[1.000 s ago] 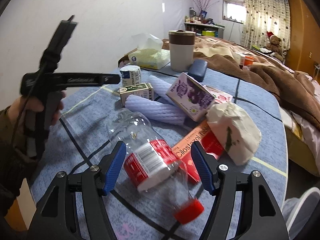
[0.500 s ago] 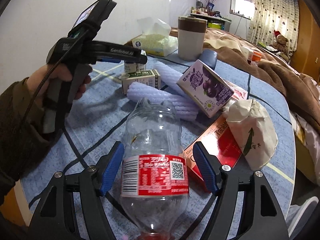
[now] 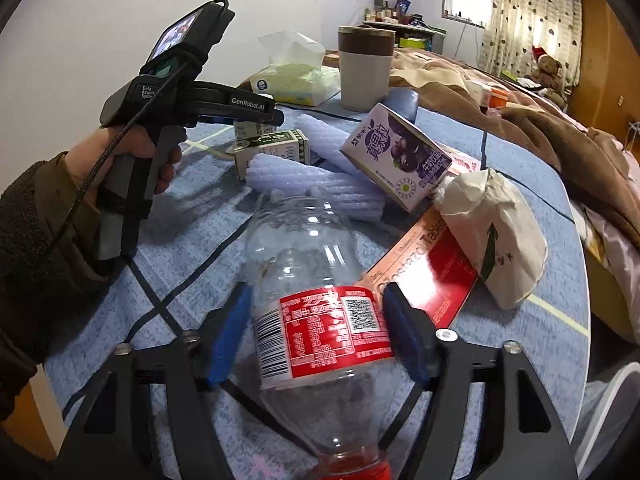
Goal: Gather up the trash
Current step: 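Grasp the yogurt cup with the left tool while the right tool grasps the clear bottle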
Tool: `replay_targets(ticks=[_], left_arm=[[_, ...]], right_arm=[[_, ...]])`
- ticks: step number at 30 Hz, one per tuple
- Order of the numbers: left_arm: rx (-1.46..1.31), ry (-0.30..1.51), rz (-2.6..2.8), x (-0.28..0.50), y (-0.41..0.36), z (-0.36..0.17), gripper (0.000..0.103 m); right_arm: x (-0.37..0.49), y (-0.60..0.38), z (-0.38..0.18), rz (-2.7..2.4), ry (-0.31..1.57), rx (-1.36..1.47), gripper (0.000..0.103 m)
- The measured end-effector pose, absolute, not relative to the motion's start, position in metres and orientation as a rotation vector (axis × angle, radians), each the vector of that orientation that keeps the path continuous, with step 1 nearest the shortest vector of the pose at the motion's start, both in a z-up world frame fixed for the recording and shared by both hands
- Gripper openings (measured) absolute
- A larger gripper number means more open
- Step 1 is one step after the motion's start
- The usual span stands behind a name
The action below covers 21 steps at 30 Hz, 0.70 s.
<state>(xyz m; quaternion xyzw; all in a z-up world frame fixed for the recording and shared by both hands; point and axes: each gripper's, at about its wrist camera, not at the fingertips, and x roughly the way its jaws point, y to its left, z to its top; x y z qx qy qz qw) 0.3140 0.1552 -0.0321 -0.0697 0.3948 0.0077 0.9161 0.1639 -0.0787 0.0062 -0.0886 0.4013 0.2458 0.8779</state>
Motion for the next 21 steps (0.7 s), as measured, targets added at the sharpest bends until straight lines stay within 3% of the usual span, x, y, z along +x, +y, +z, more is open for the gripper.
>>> replay_targets(ticks=[21], left_arm=[[-0.119,0.728,0.031,0.241,0.149,0.004,0.054]], right_arm=[[0.155,-0.108,0.027,0.468,0.768,-0.051,0.066]])
